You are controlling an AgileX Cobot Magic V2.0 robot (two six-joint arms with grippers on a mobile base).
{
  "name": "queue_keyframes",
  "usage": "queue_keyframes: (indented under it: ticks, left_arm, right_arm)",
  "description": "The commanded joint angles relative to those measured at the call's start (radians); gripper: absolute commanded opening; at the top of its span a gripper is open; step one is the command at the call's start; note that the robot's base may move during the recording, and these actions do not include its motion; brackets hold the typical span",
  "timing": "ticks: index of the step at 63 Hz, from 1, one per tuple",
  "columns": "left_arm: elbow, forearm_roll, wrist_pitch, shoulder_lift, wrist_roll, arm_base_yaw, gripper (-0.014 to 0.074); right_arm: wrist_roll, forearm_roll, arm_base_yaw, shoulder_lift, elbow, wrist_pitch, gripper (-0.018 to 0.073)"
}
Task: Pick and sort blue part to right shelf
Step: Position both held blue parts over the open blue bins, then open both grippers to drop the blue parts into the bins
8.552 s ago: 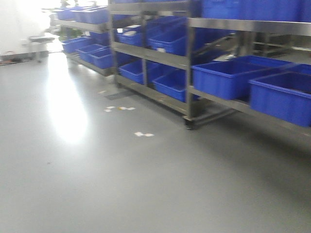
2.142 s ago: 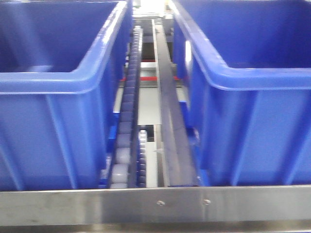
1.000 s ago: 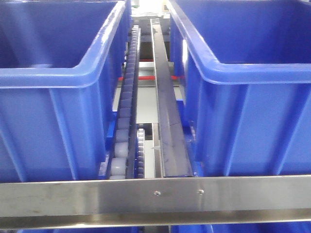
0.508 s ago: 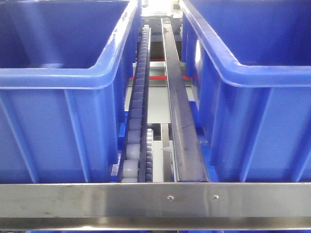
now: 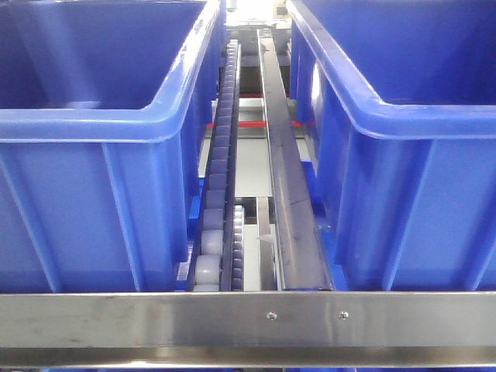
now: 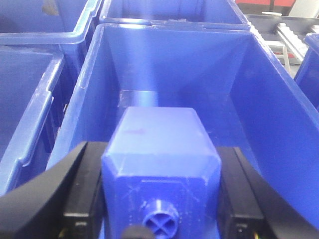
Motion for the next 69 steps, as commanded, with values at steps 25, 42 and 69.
queue_keyframes:
  ticks: [25, 42, 69]
  left_arm:
    - [-0.03, -0.017, -0.102, 0.012, -0.006, 0.0, 0.0368]
    - [-0.121, -0.021, -0.195, 0.214, 0.08, -0.109, 0.0368]
    - [-0.133, -0.035, -0.366, 0.531, 0.096, -0.16, 0.0381]
  right_arm:
    - [-0.006, -0.002, -0.007, 0.005, -0.03, -0.096, 0.0281]
    - [-0.006, -0.002, -0.007, 0.164, -0.11, -0.062, 0.0281]
    - [-0.005, 0.007, -0.007, 0.494, -0.18, -0.235, 0.032]
